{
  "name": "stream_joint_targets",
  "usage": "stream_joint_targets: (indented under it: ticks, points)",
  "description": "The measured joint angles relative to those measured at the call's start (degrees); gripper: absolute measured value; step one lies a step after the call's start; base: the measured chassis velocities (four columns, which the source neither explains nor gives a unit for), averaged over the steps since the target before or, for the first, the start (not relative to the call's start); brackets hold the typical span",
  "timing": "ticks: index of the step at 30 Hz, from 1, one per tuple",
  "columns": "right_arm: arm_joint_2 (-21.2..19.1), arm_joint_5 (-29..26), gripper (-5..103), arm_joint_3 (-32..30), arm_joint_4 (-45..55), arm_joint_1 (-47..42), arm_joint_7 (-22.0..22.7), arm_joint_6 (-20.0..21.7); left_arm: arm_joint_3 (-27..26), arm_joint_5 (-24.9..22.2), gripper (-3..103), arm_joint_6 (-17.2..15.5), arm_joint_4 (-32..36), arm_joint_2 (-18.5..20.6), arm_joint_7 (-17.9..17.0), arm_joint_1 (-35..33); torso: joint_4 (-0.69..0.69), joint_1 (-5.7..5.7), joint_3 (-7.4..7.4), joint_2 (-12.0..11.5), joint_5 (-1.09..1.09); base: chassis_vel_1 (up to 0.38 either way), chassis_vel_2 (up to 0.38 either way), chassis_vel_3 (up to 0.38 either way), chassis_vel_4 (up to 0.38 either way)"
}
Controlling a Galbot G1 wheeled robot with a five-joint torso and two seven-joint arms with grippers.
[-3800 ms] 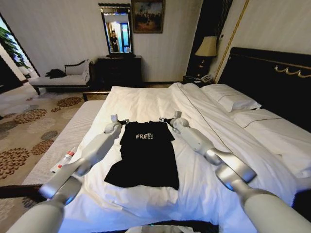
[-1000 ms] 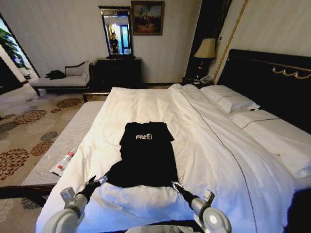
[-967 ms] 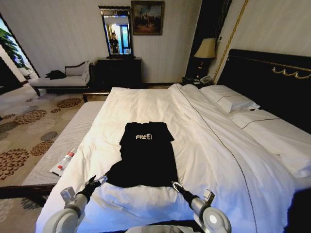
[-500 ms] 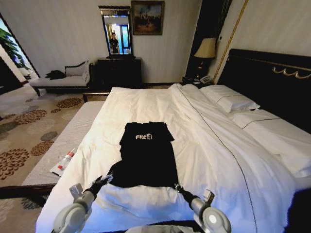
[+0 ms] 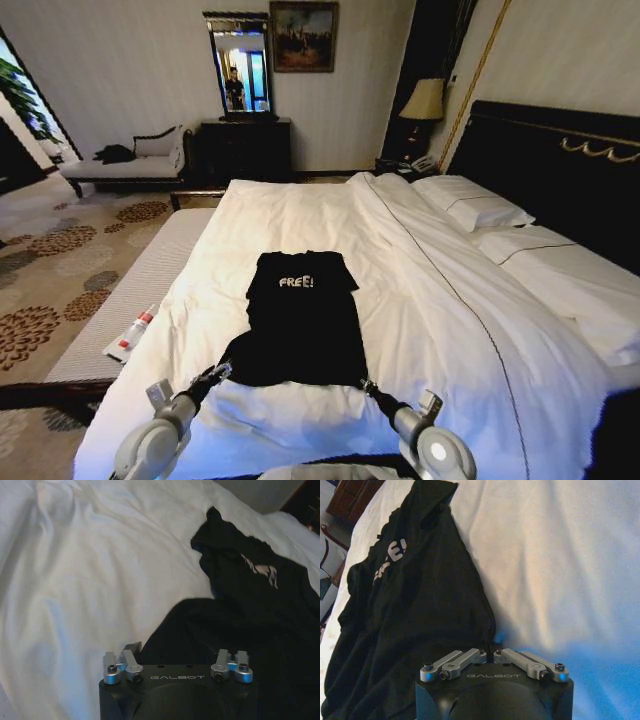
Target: Fold the clothes on the bed.
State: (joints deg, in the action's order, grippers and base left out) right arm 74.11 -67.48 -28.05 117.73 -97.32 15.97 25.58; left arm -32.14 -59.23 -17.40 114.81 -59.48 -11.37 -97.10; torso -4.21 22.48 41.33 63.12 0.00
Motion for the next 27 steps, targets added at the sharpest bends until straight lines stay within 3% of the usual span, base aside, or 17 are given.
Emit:
stream_joint_targets:
  ticks: [2,9,11,13,15,18,27]
  points:
    - [0.0,-0.04,1,0.04,0.14,-0.03,0.09,-0.04,0.2,0.49,66,-0.02,-0.01,-0.02,0.1,-0.16,0.01,0.0,0.0,0.0,0.0,0.0,0.0,0.0,0.0]
    - [-0.04,-0.35,1,0.31,-0.35,0.37,0.61,-0.09,-0.04,0.95,33,-0.17,0.0,-0.31,-0.05,-0.33,0.0,0.0,0.0,0.0,0.0,0.0,0.0,0.0,0.0]
    - [-0.04,-0.35,1,0.38,-0.37,0.37,0.6,-0.1,-0.26,0.92,33,-0.17,0.0,-0.31,-0.06,-0.38,0.0,0.0,0.0,0.0,0.0,0.0,0.0,0.0,0.0]
    - [-0.01,-0.35,1,0.53,-0.38,0.38,0.61,-0.11,-0.74,0.74,17,-0.16,0.11,-0.3,0.17,-0.67,0.0,0.0,0.0,0.0,0.0,0.0,0.0,0.0,0.0]
    - [0.01,-0.34,1,0.56,-0.38,0.4,0.61,-0.11,-0.81,0.73,17,-0.16,0.16,-0.3,0.27,-0.76,0.01,0.0,0.0,0.0,0.0,0.0,0.0,0.0,0.0]
    - [0.09,-0.23,1,0.64,-0.37,0.35,0.65,-0.14,-1.32,0.73,3,-0.02,0.4,-0.31,0.41,-1.19,0.0,0.0,0.0,0.0,0.0,0.0,0.0,0.0,0.0]
    - [0.15,0.07,1,0.81,0.63,-0.09,1.01,-0.15,-4.11,0.37,2,1.2,1.88,-1.56,0.61,-4.92,0.01,0.0,0.0,0.0,-0.01,0.0,0.0,0.0,0.0]
